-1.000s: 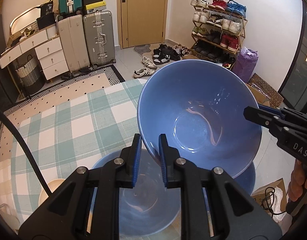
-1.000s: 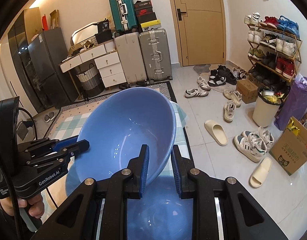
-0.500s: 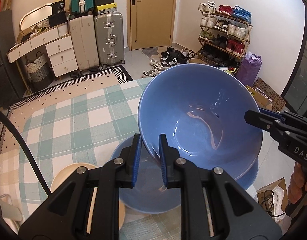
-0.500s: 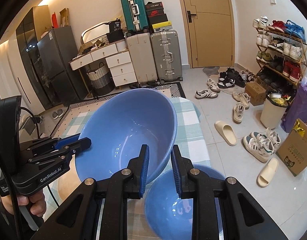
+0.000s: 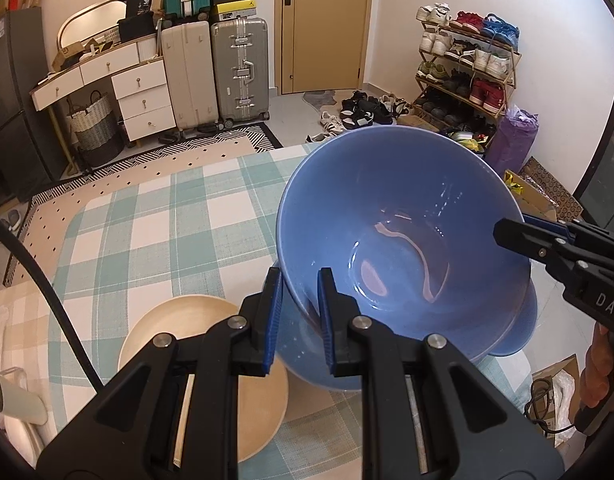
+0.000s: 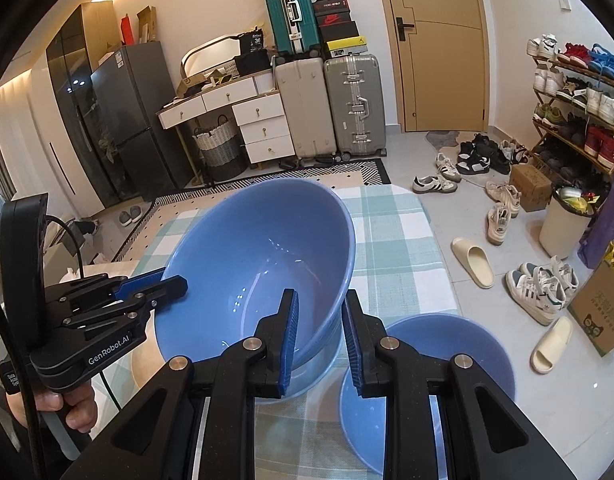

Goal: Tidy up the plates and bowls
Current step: 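Lift and carry the held blue bowls with both tools toward the other bowls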

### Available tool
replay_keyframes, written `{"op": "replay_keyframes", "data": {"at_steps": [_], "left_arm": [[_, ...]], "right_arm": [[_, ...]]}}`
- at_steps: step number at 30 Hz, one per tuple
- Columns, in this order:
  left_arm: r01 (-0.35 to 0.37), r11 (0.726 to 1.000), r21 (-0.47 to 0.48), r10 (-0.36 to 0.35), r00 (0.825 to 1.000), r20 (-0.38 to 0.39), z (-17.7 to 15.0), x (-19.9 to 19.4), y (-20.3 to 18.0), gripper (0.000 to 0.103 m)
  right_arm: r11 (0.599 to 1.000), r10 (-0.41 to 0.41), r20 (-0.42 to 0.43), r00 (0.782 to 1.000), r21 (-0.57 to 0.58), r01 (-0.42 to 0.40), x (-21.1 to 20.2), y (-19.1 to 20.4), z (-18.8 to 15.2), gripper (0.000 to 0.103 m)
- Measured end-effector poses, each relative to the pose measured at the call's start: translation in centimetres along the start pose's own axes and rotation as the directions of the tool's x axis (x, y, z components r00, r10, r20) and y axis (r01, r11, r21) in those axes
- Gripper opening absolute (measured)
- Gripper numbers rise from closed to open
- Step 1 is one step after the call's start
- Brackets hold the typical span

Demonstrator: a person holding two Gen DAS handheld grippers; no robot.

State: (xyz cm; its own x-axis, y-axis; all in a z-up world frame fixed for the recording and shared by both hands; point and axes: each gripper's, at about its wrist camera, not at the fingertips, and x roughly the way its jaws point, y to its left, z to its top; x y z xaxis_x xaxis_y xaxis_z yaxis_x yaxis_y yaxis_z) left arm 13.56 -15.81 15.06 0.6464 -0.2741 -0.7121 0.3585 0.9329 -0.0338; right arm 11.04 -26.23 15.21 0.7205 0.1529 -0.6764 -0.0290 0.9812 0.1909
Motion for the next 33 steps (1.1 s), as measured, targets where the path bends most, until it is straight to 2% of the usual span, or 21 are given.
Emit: {"op": "replay_keyframes", "data": {"at_steps": [11,33], "left_arm": [[-0.004,1.000,-0.029,0.003,0.999,-0.035,-1.4,2.8,1.5,0.015],[-0.038,0.999,-0.029,0.035,0.995,-0.089,-2.4,8.6,3.0,0.015]], "right_arm": [[1.000,0.006,-0.038,0.999,-0.006,-0.007,2.7,0.8,-1.2,0.023],[0.999,0.029,-0.121,0.992,0.037,-0.025,8.7,-0.8,-2.5,0.024]]}}
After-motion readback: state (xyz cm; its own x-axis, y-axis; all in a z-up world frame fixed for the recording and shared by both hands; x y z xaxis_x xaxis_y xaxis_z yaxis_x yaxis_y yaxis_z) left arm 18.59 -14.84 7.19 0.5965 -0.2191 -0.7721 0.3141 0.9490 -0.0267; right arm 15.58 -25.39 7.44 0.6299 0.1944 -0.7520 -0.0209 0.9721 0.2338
